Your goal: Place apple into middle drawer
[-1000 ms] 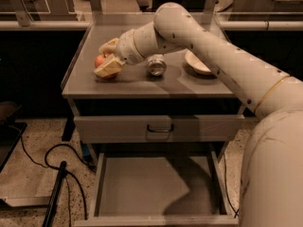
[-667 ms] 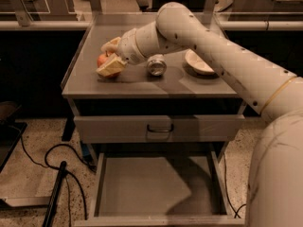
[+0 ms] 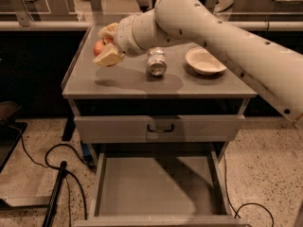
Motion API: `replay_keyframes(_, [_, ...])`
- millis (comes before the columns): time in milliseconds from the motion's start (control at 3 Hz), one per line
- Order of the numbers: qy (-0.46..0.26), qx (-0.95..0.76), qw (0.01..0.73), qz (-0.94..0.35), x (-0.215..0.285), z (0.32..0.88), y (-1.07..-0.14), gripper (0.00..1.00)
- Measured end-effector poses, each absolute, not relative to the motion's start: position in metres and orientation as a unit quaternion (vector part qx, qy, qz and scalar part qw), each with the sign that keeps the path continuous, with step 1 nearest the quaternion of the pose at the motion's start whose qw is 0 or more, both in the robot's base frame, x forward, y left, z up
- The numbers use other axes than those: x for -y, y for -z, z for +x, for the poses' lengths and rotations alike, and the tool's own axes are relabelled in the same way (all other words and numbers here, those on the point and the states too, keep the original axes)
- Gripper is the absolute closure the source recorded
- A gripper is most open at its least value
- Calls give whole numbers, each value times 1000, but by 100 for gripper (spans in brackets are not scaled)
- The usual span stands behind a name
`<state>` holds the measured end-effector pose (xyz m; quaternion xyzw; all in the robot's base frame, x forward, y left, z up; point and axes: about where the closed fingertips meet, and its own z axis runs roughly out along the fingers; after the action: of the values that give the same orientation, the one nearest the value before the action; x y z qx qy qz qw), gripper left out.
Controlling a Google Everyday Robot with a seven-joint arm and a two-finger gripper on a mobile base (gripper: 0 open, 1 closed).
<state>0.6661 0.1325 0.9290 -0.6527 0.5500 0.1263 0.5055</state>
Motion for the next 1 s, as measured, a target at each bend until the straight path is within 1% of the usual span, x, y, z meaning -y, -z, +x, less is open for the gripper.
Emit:
replay_keyframes(333, [-126, -550, 505, -653, -133, 666, -929, 100])
replay_keyframes(667, [-130, -564, 510, -636, -131, 651, -923, 100])
replay_keyframes(1000, [-135, -589, 529, -596, -130, 609, -928, 100])
